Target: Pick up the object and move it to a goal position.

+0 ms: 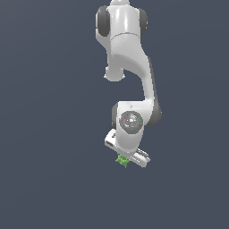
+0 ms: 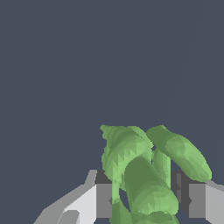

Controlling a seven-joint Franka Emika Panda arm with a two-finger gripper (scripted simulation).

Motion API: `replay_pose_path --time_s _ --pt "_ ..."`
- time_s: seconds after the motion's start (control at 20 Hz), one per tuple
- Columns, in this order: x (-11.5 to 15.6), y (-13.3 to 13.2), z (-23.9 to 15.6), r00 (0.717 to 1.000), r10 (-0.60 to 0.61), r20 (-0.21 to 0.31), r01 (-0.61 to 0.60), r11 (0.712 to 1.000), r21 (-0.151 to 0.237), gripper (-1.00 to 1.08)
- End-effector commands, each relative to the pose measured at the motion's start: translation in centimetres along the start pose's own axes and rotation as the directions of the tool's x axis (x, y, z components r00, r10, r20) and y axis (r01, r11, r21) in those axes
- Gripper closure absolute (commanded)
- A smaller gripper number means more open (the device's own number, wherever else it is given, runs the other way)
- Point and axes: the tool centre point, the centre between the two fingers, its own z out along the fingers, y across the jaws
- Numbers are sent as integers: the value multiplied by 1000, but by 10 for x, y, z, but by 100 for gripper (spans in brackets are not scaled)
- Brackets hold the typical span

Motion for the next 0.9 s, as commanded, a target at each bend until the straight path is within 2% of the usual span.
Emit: replay_pose_path --time_s 0.0,0.45,0.85 --pt "0 1 1 1000 0 1 0 1000 -1 108" --pt "-1 1 -2 1000 0 0 0 1000 0 108" --pt "-7 13 -21 1000 0 0 0 1000 0 108"
